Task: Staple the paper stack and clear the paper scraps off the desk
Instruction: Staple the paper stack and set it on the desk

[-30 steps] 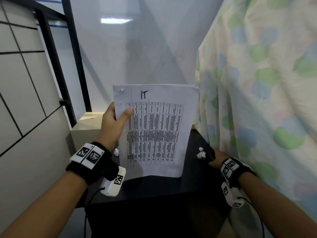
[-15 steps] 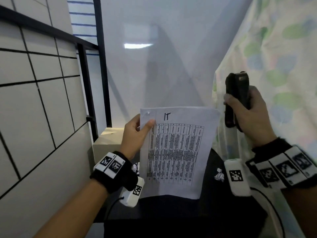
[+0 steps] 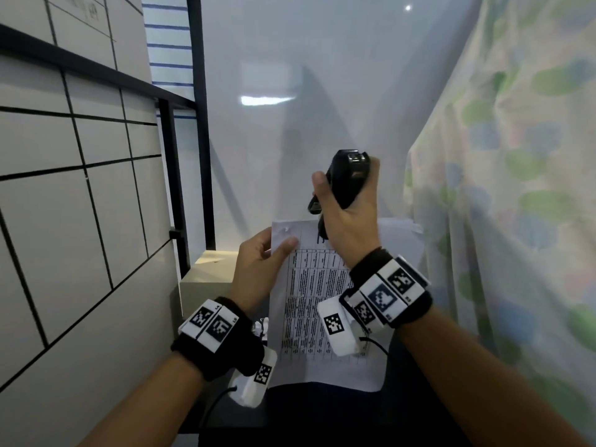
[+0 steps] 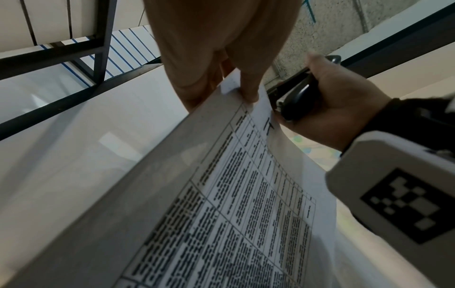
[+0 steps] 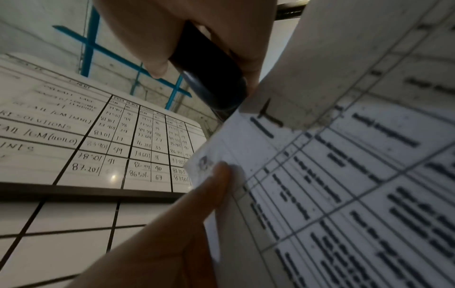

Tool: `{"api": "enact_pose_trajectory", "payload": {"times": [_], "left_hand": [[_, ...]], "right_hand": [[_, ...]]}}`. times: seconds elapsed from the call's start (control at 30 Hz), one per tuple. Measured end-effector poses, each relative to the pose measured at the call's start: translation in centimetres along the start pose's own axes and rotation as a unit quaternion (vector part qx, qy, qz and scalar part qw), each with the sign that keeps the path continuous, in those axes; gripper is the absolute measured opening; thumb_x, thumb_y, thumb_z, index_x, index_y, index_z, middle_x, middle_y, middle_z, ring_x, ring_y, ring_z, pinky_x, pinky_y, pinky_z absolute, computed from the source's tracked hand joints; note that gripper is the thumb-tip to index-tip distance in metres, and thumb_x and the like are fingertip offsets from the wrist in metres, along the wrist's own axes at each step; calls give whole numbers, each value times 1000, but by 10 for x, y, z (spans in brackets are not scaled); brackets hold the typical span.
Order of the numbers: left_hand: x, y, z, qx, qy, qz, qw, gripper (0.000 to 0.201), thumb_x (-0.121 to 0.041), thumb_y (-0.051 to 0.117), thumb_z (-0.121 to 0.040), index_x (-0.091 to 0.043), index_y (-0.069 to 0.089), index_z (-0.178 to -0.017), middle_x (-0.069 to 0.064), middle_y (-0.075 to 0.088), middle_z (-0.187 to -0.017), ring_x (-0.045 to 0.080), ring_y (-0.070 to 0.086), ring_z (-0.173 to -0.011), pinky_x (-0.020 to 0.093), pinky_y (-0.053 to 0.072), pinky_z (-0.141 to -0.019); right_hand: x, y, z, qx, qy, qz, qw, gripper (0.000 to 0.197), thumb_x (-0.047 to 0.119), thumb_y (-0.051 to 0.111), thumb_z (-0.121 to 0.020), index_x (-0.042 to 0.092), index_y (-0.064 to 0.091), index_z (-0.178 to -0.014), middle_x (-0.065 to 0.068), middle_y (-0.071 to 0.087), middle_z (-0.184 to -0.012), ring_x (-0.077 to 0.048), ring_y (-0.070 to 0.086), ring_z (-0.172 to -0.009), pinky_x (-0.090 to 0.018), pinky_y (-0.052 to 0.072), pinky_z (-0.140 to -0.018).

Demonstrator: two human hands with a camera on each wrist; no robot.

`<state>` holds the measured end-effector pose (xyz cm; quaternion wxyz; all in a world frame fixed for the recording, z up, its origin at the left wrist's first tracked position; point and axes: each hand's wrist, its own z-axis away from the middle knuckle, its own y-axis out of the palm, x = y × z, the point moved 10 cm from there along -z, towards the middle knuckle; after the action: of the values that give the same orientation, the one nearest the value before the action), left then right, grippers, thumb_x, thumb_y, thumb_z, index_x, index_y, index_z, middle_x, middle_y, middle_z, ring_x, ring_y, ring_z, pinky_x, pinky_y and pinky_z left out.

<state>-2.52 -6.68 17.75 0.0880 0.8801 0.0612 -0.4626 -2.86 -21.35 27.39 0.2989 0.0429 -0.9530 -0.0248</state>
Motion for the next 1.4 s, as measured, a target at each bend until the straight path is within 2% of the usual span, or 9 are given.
{"api": "enact_pose_trajectory", "payload": {"times": [0.23, 0.4, 0.5, 0.67, 0.83, 1.17, 1.27, 1.3, 1.4], "left_hand": [[7, -3, -1, -3, -12, -8, 1000, 11, -8, 58, -89, -6, 68, -86, -7, 75, -66, 2, 69, -61, 17, 55, -56], [8, 0, 1, 26, -28, -12, 999, 13, -4, 61, -85, 1, 65, -74, -6, 70, -57, 4, 62, -53, 18, 51, -52], [8, -3, 0, 20, -20, -48, 998, 20, -3, 63, -84, 8, 63, -68, -7, 63, -49, 2, 53, -47, 16, 43, -47], [7, -3, -3, 37, -6, -101, 994, 27, 2, 62, -84, -8, 60, -59, -14, 64, -44, -7, 52, -42, 8, 42, -44], [8, -1, -5, 48, 0, -101, 994, 23, 4, 62, -84, -3, 62, -62, -13, 64, -45, -7, 53, -43, 10, 43, -46], [9, 2, -7, 51, -22, -111, 992, 24, -1, 64, -84, -8, 63, -61, -14, 67, -49, -6, 57, -46, 10, 46, -48], [7, 0, -6, 42, -28, -103, 993, 19, -2, 64, -84, 8, 65, -68, -1, 67, -54, 7, 59, -54, 18, 47, -52], [6, -1, -5, 39, -27, -96, 994, 23, -2, 64, -84, 16, 63, -71, 11, 65, -59, 14, 57, -60, 23, 45, -56], [5, -1, -5, 42, -22, -86, 995, 33, -3, 64, -84, 27, 57, -74, 22, 61, -74, 23, 50, -70, 34, 39, -62]], "right_hand": [[-7, 28, 5, 16, 4, 51, 999, 27, 34, 62, -87, 25, 39, -97, 14, 49, -72, 5, 52, -62, -5, 44, -57], [-6, 46, 6, 18, 11, 64, 998, 22, 37, 63, -85, 21, 49, -91, 7, 55, -71, -15, 63, -70, -23, 55, -64], [-7, 51, 5, 5, 6, 87, 996, 21, 38, 63, -84, 21, 52, -78, 12, 49, -61, 0, 52, -58, -7, 44, -56], [-8, 55, 5, -3, 10, 101, 995, 18, 32, 64, -85, 22, 51, -79, 14, 46, -60, 1, 48, -56, -4, 43, -54], [-15, 50, 1, -37, 38, 100, 994, 36, 16, 63, -81, 30, 38, -59, 11, 40, -52, -5, 43, -48, -13, 38, -50], [-10, 47, 1, -17, 33, 87, 996, 38, 18, 64, -80, 32, 37, -58, 11, 41, -52, -3, 45, -47, -6, 39, -46], [-8, 48, 3, -15, 22, 96, 995, 37, 19, 64, -80, 33, 37, -59, 12, 41, -52, -1, 46, -47, -8, 38, -48], [-8, 50, 4, -10, 20, 97, 995, 36, 19, 64, -80, 34, 38, -60, 12, 41, -52, -2, 46, -48, -9, 38, -51], [-6, 52, 7, -4, 15, 103, 995, 31, 19, 64, -81, 32, 41, -64, 12, 42, -53, -3, 45, -51, -15, 41, -53]]}}
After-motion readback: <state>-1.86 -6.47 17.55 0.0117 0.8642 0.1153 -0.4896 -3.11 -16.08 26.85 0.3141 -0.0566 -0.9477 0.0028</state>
